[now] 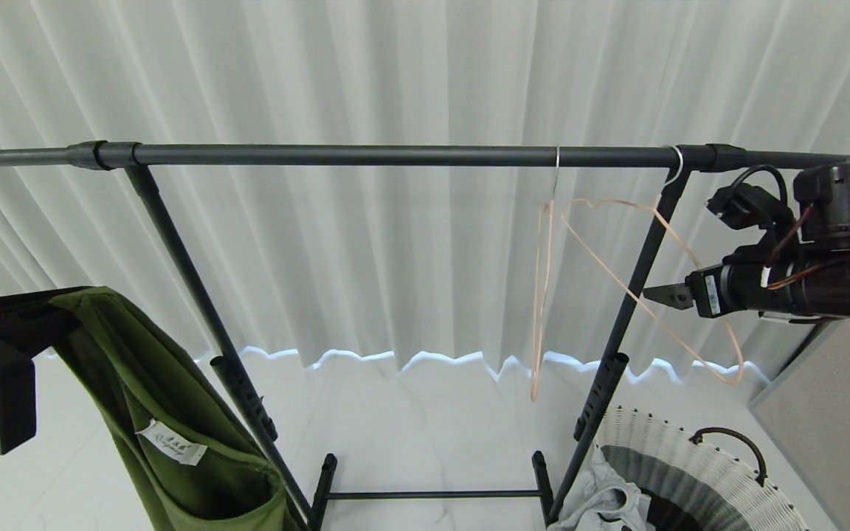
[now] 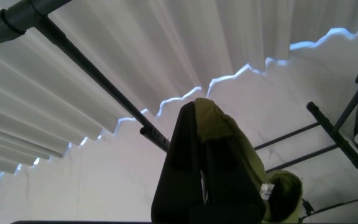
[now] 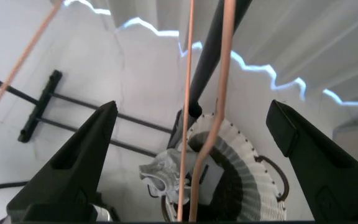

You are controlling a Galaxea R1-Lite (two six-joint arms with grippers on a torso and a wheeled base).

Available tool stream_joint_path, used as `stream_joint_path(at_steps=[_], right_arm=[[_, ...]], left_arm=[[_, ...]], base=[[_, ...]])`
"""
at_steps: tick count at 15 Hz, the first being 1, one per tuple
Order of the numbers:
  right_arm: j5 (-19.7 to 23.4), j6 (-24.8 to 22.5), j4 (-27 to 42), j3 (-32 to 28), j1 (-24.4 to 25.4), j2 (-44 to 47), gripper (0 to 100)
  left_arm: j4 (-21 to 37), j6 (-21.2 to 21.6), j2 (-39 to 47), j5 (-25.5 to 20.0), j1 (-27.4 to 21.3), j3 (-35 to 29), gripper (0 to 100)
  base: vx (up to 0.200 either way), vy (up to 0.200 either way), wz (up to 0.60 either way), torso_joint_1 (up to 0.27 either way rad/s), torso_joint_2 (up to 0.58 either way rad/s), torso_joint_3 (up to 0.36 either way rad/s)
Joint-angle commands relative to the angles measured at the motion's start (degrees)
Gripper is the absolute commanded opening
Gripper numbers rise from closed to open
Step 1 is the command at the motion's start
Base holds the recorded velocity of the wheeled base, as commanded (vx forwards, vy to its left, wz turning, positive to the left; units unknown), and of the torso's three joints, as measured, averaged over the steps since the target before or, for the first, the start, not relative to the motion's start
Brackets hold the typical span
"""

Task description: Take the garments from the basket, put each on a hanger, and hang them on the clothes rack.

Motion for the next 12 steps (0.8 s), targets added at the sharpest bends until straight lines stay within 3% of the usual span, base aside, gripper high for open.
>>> stream_joint_path(at_steps=[1,4,12], right_arm=[[-0.6,0.1,-0.3,-0.4,0.0,3.2,100],[-1.5,2.2,-0.6,-1.4,0.0,4.4,100],[-1.5,2.4,-0.6,-3.0,0.0,4.1,100]], left_arm=[[0.1,0.0,0.0,0.0,0.0,0.1,0],[0.0,0.1,-0.1,0.1,0.0,0.2,0],[0.1,0.0,0.0,0.0,-0.2,0.6,0]], base=[[0.000,0.000,0.00,0.000,0.00,0.000],[0.000,0.000,0.00,0.000,0.00,0.000],[0.000,0.000,0.00,0.000,0.00,0.000]])
